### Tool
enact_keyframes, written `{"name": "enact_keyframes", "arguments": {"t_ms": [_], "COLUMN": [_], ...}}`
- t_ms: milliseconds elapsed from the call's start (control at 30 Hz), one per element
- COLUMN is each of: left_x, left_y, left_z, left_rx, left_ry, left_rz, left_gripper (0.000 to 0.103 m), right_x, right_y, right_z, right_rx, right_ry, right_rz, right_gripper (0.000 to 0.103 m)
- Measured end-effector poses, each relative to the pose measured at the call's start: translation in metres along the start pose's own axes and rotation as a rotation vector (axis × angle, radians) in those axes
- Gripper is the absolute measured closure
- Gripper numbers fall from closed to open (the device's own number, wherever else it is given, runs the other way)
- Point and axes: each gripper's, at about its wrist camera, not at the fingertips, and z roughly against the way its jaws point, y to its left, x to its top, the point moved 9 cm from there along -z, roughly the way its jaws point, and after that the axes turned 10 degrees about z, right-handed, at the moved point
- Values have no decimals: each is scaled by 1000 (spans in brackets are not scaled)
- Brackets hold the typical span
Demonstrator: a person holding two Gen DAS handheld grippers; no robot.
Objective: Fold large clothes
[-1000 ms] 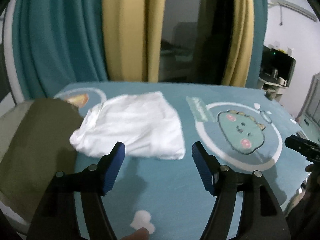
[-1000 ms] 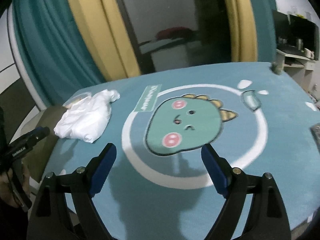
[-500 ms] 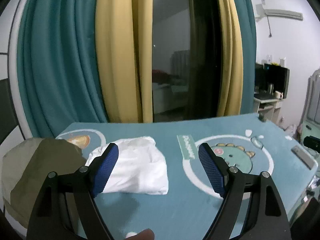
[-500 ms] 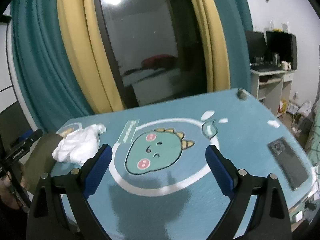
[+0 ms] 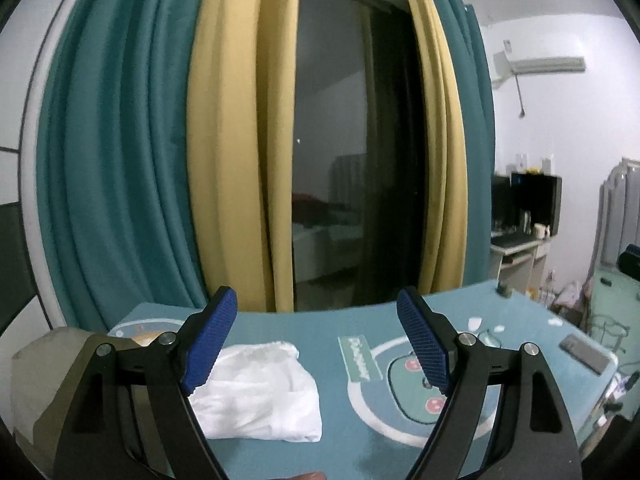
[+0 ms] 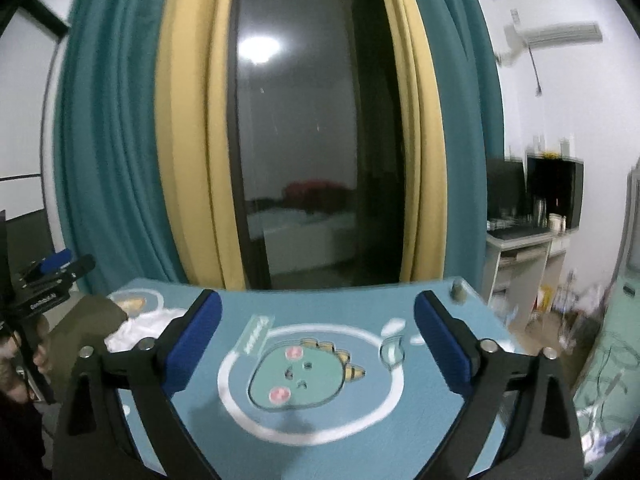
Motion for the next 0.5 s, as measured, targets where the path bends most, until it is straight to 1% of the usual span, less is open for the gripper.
{"name": "enact_keyframes", "arguments": {"t_ms": [100, 200, 433, 500], "left_x": [3, 2, 0, -1], "left_y": [5, 13, 35, 42], "left_z": [7, 11, 8, 7], "left_rx": [4, 6, -9, -2], "left_ry": [-13, -9, -1, 5], "left_rz": [6, 20, 82, 92], "left_gripper": [18, 18, 18, 18], "right_x": [19, 27, 27, 24], "right_y": [9, 23, 51, 55], "right_z": [9, 12, 4, -1], "right_rx": [-1, 16, 55, 65], "right_ry": [-59, -89, -101, -90], "right_rz": [33, 57, 89, 94], "right_gripper": [1, 1, 1, 1]}}
